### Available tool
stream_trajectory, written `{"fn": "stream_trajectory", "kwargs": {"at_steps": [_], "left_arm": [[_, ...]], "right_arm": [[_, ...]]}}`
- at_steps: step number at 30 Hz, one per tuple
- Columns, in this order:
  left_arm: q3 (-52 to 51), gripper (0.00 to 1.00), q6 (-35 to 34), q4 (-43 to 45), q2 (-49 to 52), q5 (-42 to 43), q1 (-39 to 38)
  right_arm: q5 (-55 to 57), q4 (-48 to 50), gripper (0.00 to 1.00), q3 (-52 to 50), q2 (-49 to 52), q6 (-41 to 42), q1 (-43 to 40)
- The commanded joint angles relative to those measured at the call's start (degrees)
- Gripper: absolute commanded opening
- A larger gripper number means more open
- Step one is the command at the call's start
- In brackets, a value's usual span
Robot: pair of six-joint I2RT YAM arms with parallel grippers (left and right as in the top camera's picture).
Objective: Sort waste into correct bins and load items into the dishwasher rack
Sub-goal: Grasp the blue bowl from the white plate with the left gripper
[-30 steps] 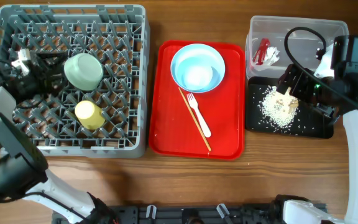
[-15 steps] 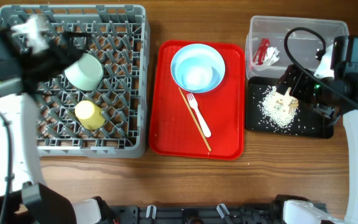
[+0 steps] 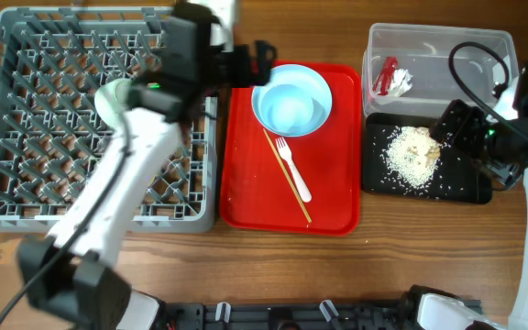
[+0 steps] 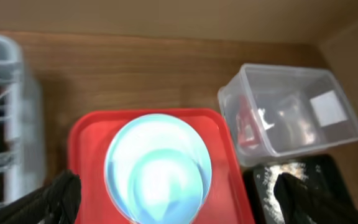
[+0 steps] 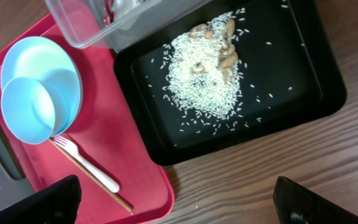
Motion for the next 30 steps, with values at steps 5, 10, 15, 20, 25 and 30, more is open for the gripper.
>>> {"fn": "stream_trajectory", "kwargs": {"at_steps": [5,10,15,20,25,30], "left_arm": [[0.48,1.0,3.76,10.95,16.74,-5.55,-11.45],[0.48,1.0,3.74,11.3,26.27,-6.03,-13.77],[0.48,0.79,3.76,4.44,28.44,-15.91,-13.75],[0.48,0.2,3.74,3.43,28.39,-18.38,-13.77],[0.48,0.04,3.72,3.08,27.54,-18.18,-13.84],[0.48,0.04,3.69,3.17,22.4,-13.73,-13.75]], "right_arm": [[0.96,-0.76,1.0,0.79,0.44,-1.2,-0.83],[0.96,-0.79,1.0,0.7,0.44,-1.2,-0.83],[0.96,-0.76,1.0,0.7,0.44,-1.22,-0.83],[0.98,-0.81,1.0,0.7,0.44,-1.22,-0.83],[0.98,-1.03,1.0,0.7,0.44,-1.46,-0.83],[0.98,-1.16,1.0,0.7,0.44,-1.68,-0.83]]}}
